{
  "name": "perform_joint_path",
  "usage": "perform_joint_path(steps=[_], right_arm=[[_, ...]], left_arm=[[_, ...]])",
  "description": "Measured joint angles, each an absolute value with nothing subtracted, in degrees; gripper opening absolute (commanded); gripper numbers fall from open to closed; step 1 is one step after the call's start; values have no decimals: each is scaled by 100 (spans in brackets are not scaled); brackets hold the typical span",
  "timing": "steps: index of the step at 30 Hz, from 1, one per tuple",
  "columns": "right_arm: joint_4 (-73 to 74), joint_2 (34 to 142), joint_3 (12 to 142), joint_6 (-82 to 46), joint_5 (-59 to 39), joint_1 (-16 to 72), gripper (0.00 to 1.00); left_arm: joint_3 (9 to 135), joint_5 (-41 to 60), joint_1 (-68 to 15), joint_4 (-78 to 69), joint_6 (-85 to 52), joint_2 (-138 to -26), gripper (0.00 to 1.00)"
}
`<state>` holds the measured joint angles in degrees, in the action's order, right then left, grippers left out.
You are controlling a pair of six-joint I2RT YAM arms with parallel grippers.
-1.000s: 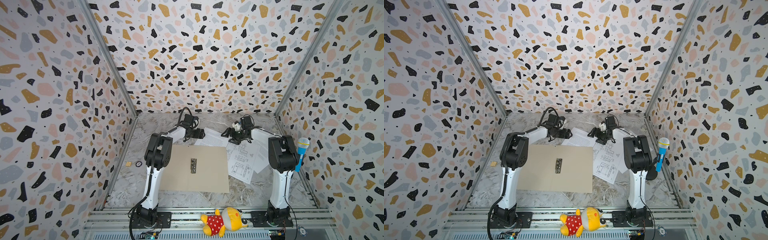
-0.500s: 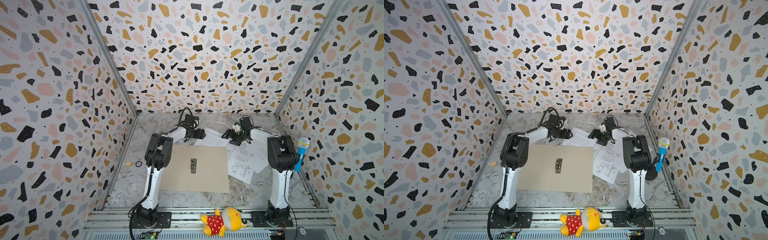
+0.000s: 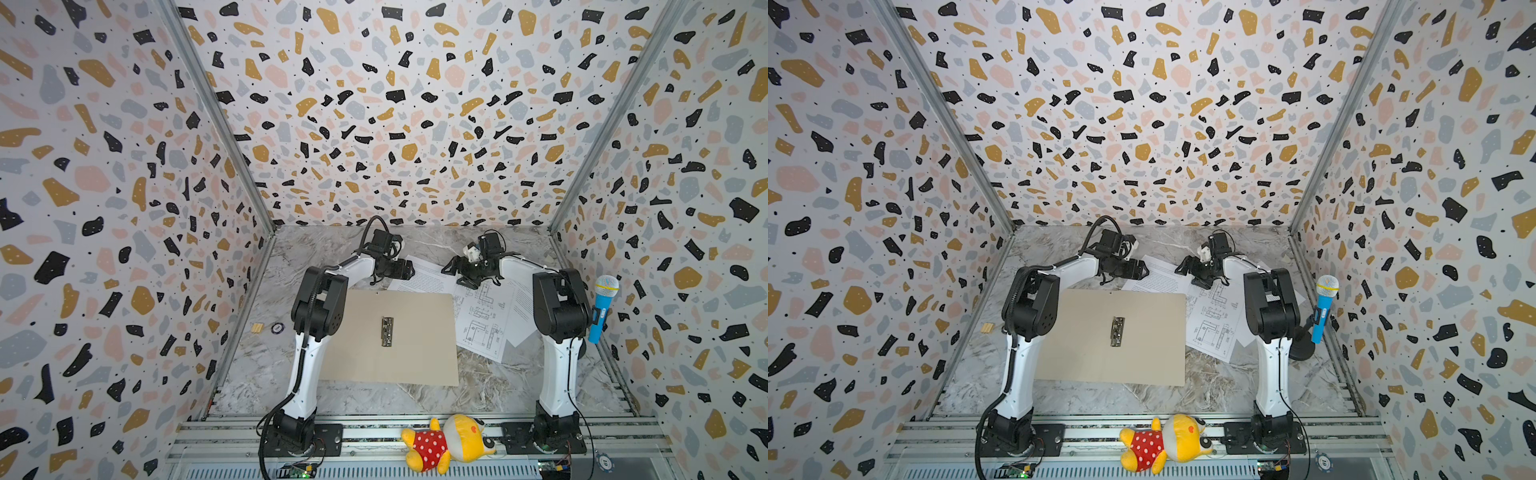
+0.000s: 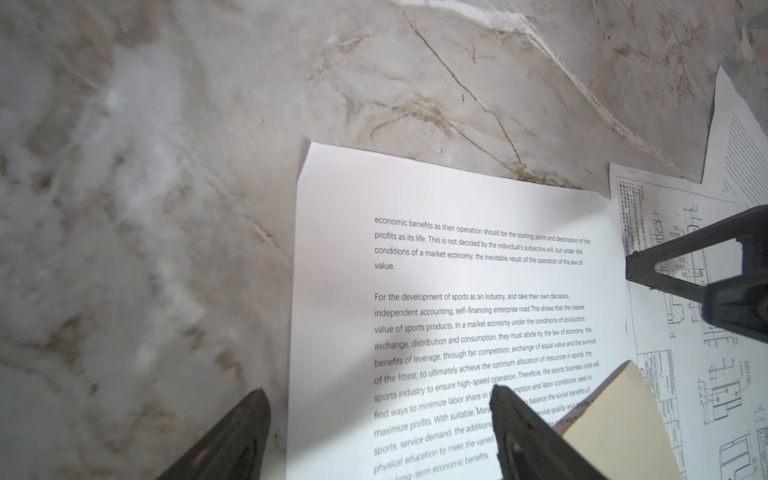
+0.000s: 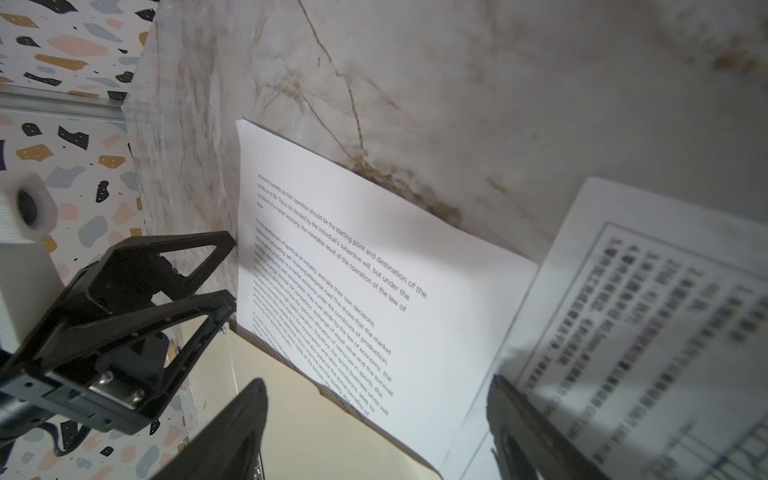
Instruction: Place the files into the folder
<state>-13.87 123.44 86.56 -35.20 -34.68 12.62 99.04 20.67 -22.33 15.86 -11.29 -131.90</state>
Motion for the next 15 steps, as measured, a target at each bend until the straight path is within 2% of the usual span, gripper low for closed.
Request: perform_joint_path(steps=[15], right_arm=[[-880, 12503, 8665, -3874, -3889, 1260, 84]], left_arm=[[9904, 2158, -2233, 1577, -1135, -13200, 85]])
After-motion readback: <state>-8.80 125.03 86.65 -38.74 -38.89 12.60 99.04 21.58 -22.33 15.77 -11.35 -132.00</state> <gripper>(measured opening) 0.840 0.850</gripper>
